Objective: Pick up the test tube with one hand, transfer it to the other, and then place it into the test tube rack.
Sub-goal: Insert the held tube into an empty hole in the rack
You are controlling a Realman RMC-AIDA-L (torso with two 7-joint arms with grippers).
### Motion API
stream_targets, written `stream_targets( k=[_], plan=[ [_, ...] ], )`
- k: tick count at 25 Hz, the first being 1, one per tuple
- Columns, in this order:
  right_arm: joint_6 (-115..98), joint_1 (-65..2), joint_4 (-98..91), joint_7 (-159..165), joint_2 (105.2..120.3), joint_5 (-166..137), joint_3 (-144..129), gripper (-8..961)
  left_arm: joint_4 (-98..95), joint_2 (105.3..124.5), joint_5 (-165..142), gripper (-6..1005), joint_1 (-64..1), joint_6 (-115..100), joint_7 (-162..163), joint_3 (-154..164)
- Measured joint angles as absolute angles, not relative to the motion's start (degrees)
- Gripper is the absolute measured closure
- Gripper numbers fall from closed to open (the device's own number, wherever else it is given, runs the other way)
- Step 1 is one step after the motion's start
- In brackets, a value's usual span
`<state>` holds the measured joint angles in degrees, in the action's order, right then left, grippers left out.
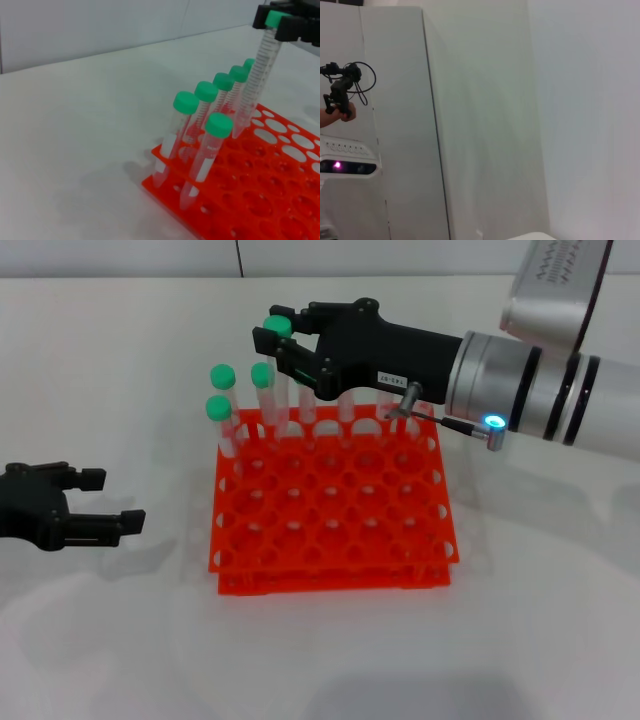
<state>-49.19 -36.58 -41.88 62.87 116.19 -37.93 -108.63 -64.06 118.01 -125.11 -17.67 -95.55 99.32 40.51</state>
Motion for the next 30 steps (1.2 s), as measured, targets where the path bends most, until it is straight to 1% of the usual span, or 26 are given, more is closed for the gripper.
stream_targets(
  k=[7, 21, 30],
  plan=[
    [-48.37, -38.69, -38.48, 56.61, 116.19, -27.78, -113.73, 684, -63.35, 118.04, -125.11, 107, -18.18, -95.53, 99.29, 40.52],
    [-48.07, -38.77, -36.49, 51.08, 116.19, -19.15, -119.64, 684, -62.2, 118.1, -125.11, 107, -18.74, -95.44, 98.7, 40.52],
    [-47.46, -38.76, -36.21, 50.66, 116.19, -18.61, -120.48, 684, -62.12, 118.3, -125.06, 108, -18.72, -95.45, 98.6, 40.52]
  ],
)
